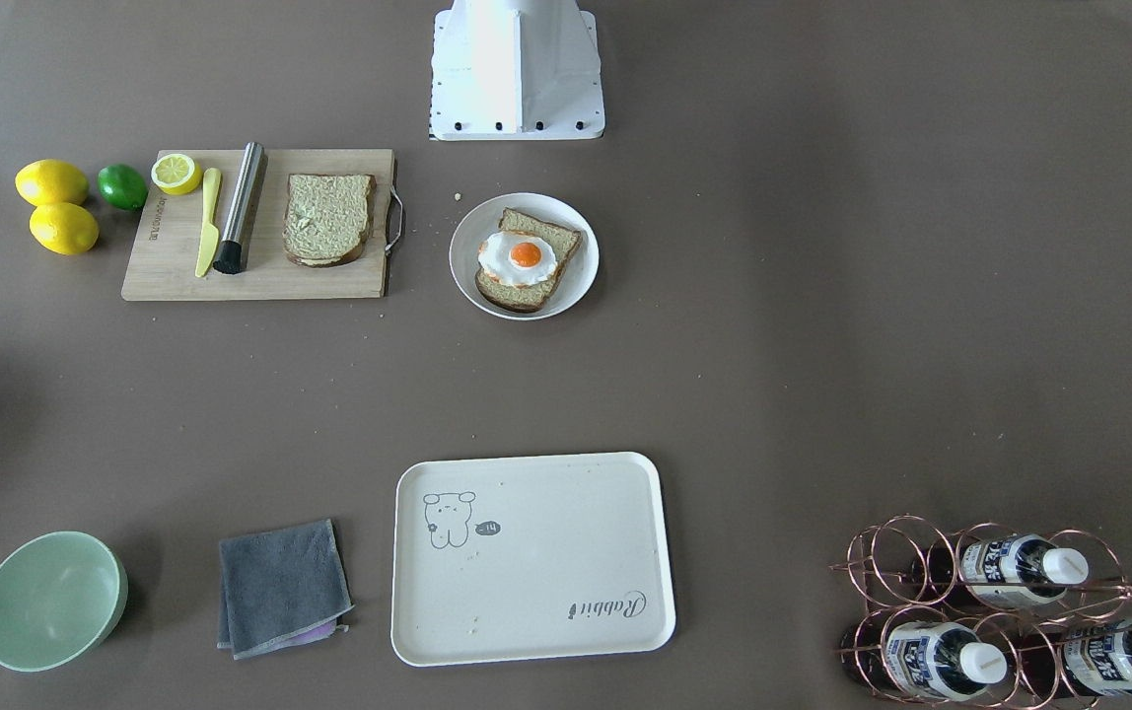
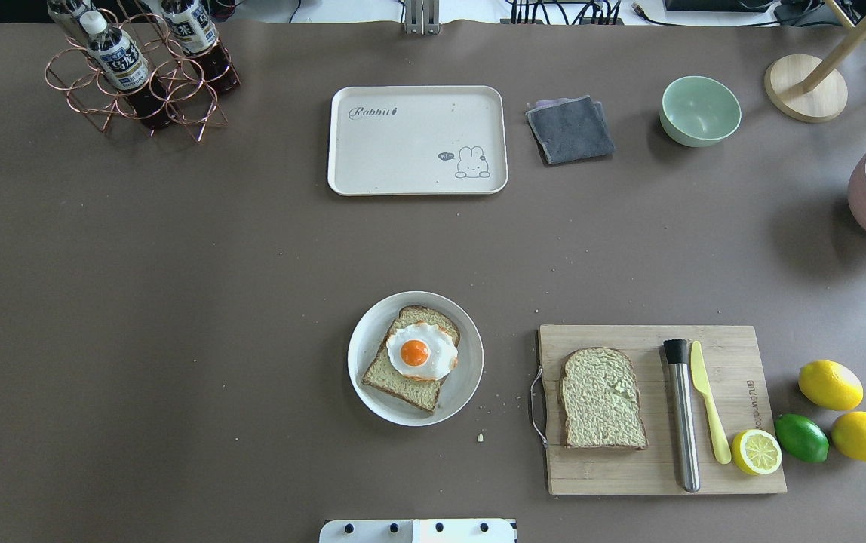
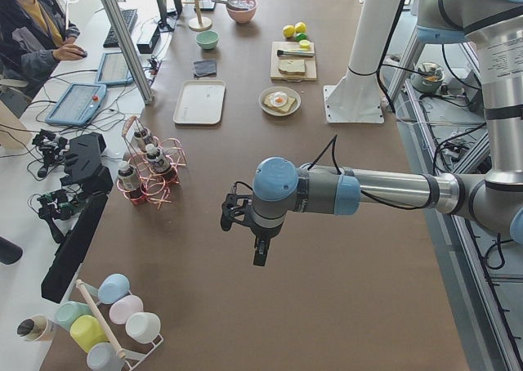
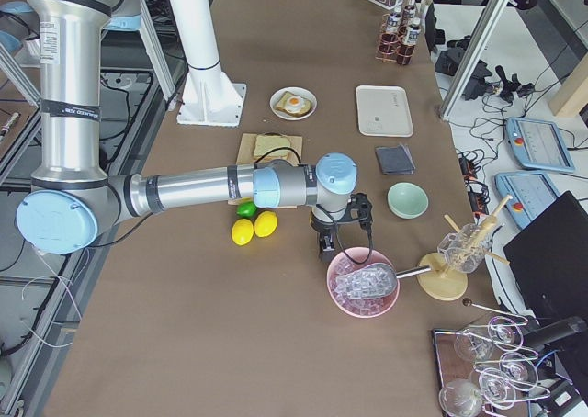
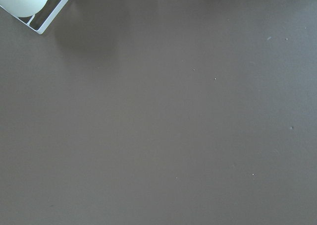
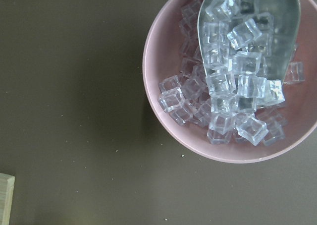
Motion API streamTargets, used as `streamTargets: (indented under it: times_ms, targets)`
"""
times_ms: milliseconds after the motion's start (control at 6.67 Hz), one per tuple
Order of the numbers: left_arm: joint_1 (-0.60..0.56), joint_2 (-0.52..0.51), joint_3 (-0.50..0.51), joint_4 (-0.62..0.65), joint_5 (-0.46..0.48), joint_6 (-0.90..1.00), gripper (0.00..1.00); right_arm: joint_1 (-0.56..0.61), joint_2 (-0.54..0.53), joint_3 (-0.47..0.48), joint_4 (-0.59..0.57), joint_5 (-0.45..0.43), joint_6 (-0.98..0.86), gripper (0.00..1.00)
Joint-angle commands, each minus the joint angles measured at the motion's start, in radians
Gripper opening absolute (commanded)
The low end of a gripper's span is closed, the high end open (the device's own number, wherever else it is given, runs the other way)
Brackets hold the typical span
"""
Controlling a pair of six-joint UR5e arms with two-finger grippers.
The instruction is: Make sandwich and place on tray
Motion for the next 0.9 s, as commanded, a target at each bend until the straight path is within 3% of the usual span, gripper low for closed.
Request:
streamTargets:
  times_ms: [0, 150, 450, 750]
  targets:
    - [0.007, 0.0, 0.008, 0.015, 0.0, -0.001, 0.97, -0.104, 0.011, 0.079, 0.002, 0.004, 0.143, 1.0]
    - [0.007, 0.0, 0.007, 0.016, 0.001, -0.002, 0.98, -0.14, 0.032, 0.089, 0.016, 0.013, 0.229, 1.0]
    - [0.016, -0.011, 0.004, 0.056, -0.012, -0.008, 0.98, -0.302, 0.033, 0.082, 0.338, -0.001, 0.637, 1.0]
    - [0.018, -0.025, 0.007, 0.058, -0.01, -0.011, 0.98, -0.505, 0.06, 0.09, 0.521, -0.111, 0.982, 1.0]
